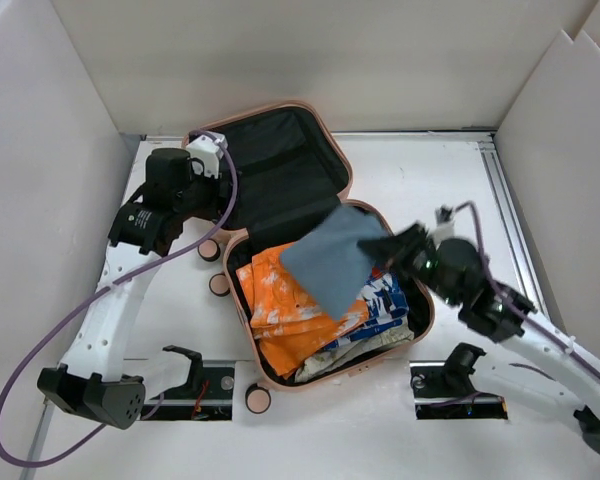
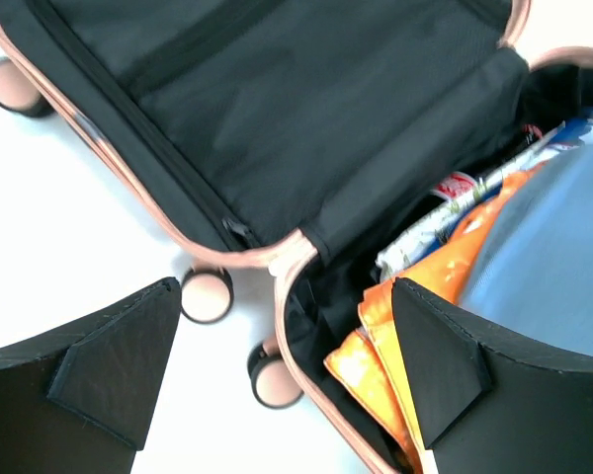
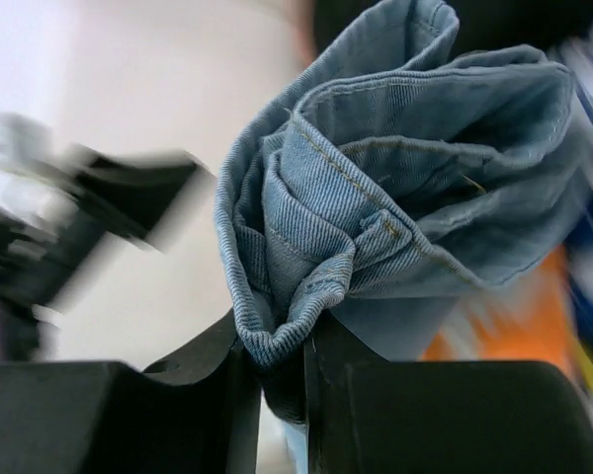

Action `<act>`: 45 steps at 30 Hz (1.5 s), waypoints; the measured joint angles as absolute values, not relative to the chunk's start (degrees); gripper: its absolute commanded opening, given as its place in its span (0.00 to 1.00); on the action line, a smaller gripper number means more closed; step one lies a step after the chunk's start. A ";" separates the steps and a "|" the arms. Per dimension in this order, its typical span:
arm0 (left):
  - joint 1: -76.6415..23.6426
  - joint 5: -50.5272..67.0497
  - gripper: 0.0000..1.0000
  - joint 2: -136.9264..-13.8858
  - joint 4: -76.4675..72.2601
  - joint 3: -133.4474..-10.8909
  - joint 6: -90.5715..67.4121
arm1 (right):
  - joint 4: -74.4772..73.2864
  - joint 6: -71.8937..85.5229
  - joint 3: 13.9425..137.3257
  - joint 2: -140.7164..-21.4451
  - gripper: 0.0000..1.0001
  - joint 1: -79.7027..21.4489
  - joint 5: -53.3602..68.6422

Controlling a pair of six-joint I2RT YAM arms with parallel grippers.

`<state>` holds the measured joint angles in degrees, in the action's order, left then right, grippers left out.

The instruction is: Pack the luggage

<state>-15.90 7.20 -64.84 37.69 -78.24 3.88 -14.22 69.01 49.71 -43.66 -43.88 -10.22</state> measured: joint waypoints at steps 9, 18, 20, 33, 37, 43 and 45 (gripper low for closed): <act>-15.92 10.57 0.82 -63.81 42.68 -77.19 4.38 | -39.13 95.07 34.61 -28.16 0.39 -68.12 -26.17; -20.03 11.20 0.82 -64.16 44.99 -77.34 7.09 | -66.13 103.44 48.40 -33.89 0.81 -70.22 -27.00; -22.41 11.75 0.82 -65.12 45.54 -77.52 8.01 | -70.41 102.02 53.21 -35.59 0.81 -70.22 -30.15; -45.08 13.54 0.82 -74.04 44.05 -78.65 13.76 | -72.40 69.04 80.38 -67.48 0.23 -69.78 -45.47; -47.40 13.52 0.81 -74.41 39.46 -74.87 14.06 | -64.05 66.78 65.67 -61.25 0.02 -65.76 -40.29; -47.42 13.21 0.80 -77.45 34.87 -68.38 13.45 | -48.27 60.29 41.06 -47.51 0.00 -50.89 -27.33; -47.40 12.95 0.80 -78.28 33.87 -67.33 13.26 | -44.03 57.56 38.39 -50.19 0.00 -47.92 -24.73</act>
<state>-47.40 12.95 -78.28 33.87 -67.33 13.26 -44.03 57.56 38.39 -50.19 -47.92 -24.73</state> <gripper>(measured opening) 0.806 0.010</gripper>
